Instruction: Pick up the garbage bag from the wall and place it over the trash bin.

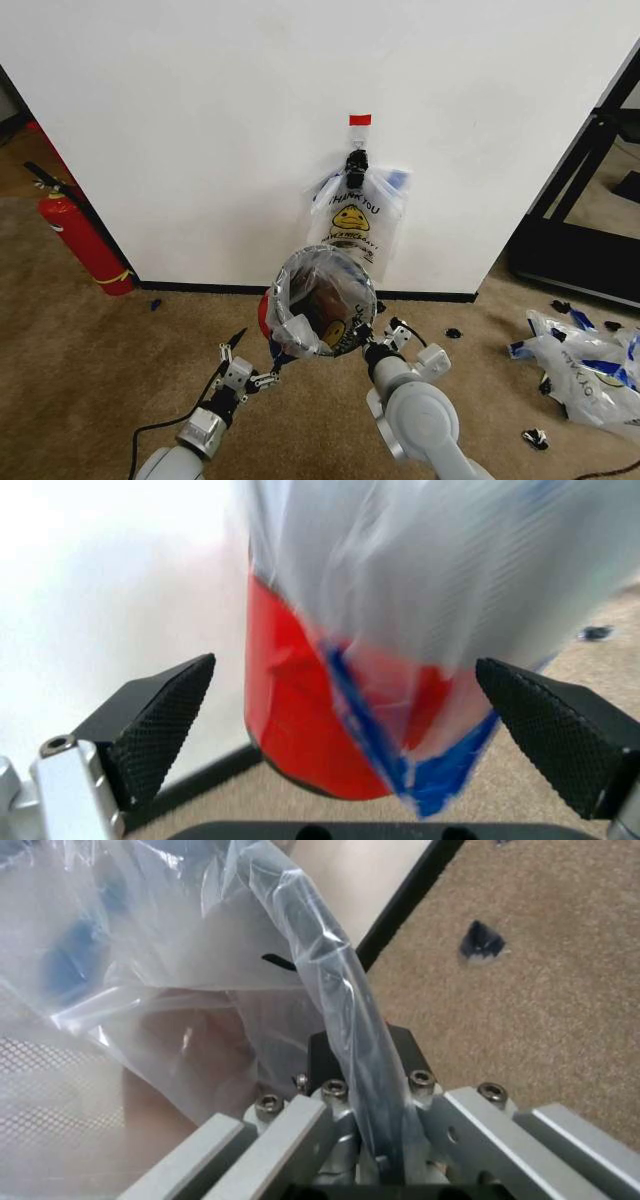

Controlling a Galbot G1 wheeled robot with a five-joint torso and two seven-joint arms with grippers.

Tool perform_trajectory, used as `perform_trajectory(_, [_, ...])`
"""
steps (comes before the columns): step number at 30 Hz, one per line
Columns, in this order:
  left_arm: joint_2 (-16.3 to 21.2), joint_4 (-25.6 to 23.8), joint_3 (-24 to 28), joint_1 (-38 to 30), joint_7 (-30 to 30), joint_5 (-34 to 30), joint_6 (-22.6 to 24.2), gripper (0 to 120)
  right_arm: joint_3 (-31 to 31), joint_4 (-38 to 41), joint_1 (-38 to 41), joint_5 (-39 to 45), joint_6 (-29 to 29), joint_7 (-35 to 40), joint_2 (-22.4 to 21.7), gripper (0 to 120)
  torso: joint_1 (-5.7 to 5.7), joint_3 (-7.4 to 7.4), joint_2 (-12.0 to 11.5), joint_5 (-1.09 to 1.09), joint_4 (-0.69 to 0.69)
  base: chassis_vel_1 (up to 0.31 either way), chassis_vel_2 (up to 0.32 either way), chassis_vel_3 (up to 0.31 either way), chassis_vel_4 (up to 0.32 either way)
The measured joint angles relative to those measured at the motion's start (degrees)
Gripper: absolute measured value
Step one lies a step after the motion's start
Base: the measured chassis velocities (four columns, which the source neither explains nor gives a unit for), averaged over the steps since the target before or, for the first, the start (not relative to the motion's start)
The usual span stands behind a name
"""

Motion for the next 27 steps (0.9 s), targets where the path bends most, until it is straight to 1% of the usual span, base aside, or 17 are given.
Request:
perform_trajectory(2, [0.17, -0.24, -1.15, 2.12, 0.70, 2.97, -2.69, 100, 0.13, -1.59, 0.88, -0.35, -0.12, 1.06, 0.95, 0, 0.00, 0.00, 0.00, 0.00, 0.01, 0.000, 0.000, 0.000, 0.000])
perform_trajectory(3, [0.17, -0.24, -1.15, 2.12, 0.70, 2.97, -2.69, 100, 0.13, -1.59, 0.88, -0.35, -0.12, 1.06, 0.95, 0, 0.00, 0.00, 0.00, 0.00, 0.01, 0.000, 0.000, 0.000, 0.000])
perform_trajectory(5, [0.20, -0.25, -2.99, 4.70, 1.21, 6.39, -4.96, 100, 0.29, -3.54, 1.93, -1.03, -0.38, 3.52, 2.50, 0, 0.00, 0.00, 0.00, -0.01, 0.02, 0.000, 0.000, 0.000, 0.000])
perform_trajectory(7, [0.12, -0.13, -4.42, 6.51, 1.13, 8.05, -5.56, 100, 0.39, -5.12, 2.57, -1.47, -0.71, 5.56, 4.00, 0, 0.00, 0.00, 0.00, 0.00, 0.02, 0.000, 0.000, 0.000, 0.000])
perform_trajectory(9, [-0.08, 0.33, -5.41, 7.35, -0.21, 8.70, -4.79, 100, 0.16, -7.03, 2.93, -2.57, -1.26, 7.25, 5.50, 0, 0.00, 0.00, 0.00, -0.01, 0.02, 0.000, 0.000, 0.000, 0.000])
perform_trajectory(10, [-0.08, 0.33, -5.41, 7.35, -0.21, 8.70, -4.79, 100, 0.16, -7.03, 2.93, -2.57, -1.26, 7.25, 5.50, 0, 0.00, 0.00, 0.00, -0.01, 0.02, 0.000, 0.000, 0.000, 0.000])
perform_trajectory(13, [-0.47, 0.85, -6.19, 6.87, -2.65, 8.19, -2.68, 100, -0.82, -11.09, 4.10, -5.56, -1.62, 10.45, 7.26, 0, 0.00, 0.00, 0.00, -0.01, 0.02, 0.000, 0.000, 0.000, 0.000])
perform_trajectory(17, [-0.81, 0.05, -6.24, 6.34, -4.14, 7.08, 0.15, 100, -1.99, -15.42, 6.49, -8.20, -3.19, 14.13, 8.20, 0, 0.00, 0.00, 0.00, 0.01, 0.01, 0.000, 0.000, 0.000, 0.000])
perform_trajectory(19, [-0.96, -0.03, -6.19, 6.32, -4.21, 7.06, 0.42, 100, -2.03, -16.14, 7.09, -8.70, -3.62, 14.95, 8.30, 0, 0.00, 0.00, 0.00, 0.01, 0.01, 0.000, 0.000, 0.000, 0.000])
perform_trajectory(21, [-1.39, 0.05, -5.91, 6.32, -4.28, 7.05, 0.74, 100, -2.03, -17.65, 8.62, -9.59, -5.42, 16.77, 8.11, 0, 0.00, 0.00, 0.00, 0.00, 0.01, 0.000, 0.000, 0.000, 0.000])
perform_trajectory(27, [-2.32, 0.93, -5.10, 5.93, -4.33, 7.03, 1.18, 100, -2.52, -19.24, 10.04, -9.76, -9.26, 16.19, 5.37, 0, 0.00, 0.00, 0.00, 0.01, 0.01, 0.000, 0.000, 0.000, 0.000])
